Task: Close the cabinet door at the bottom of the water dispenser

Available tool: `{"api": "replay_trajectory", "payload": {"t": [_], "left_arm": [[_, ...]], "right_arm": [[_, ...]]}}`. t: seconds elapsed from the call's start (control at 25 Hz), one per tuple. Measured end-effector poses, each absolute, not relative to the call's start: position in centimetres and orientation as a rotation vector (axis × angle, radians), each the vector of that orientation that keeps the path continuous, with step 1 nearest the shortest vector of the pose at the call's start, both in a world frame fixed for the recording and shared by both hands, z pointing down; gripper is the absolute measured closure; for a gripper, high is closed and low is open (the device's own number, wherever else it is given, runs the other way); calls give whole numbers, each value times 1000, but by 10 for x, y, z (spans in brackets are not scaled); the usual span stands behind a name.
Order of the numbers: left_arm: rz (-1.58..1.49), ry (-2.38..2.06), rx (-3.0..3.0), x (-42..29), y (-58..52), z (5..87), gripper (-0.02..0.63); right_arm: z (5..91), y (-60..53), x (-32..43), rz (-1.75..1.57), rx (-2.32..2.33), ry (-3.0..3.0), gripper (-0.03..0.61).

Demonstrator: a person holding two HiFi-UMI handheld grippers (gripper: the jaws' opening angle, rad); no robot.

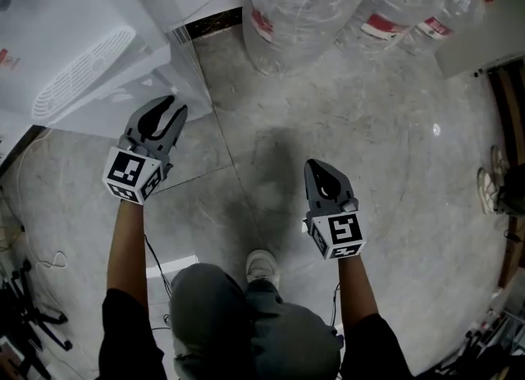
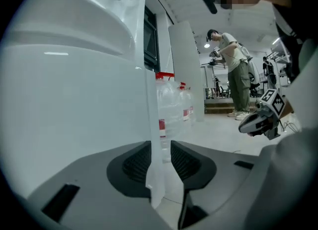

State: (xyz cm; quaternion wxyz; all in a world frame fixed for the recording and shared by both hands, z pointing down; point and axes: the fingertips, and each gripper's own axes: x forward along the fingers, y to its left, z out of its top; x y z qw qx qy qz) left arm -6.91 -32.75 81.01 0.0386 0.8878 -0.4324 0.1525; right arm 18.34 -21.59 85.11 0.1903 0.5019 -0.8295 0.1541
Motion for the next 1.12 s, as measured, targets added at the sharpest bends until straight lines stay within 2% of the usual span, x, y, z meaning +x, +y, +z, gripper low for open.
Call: {"api": "replay_trajectory", "payload": {"t": [0.12,0.16,0.2,0.44,0.68,1.12], "left_arm": [[461,-1358,2676,-77,-351,810,476],[466,-1362,2676,-78,-353,810,527],[476,-1361,2684,-78,-354,810,532],[472,-1351,2691,-73,-351,810,493],[425,-1353,2707,-65,-328,798,498],[276,-1514,2601,-121,-265,778,591]], "right_arm": [[861,-215,190,454,1407,-2312,565],[861,-216,190,460,1415,-2317,565],[860,-218,190,463,1422,-2323,565],[862,-222,189,470,1423,-2336,565],[862,-221,184,450,1413,-2348,565],[830,-208,109,375,1309,-2429,566]]}}
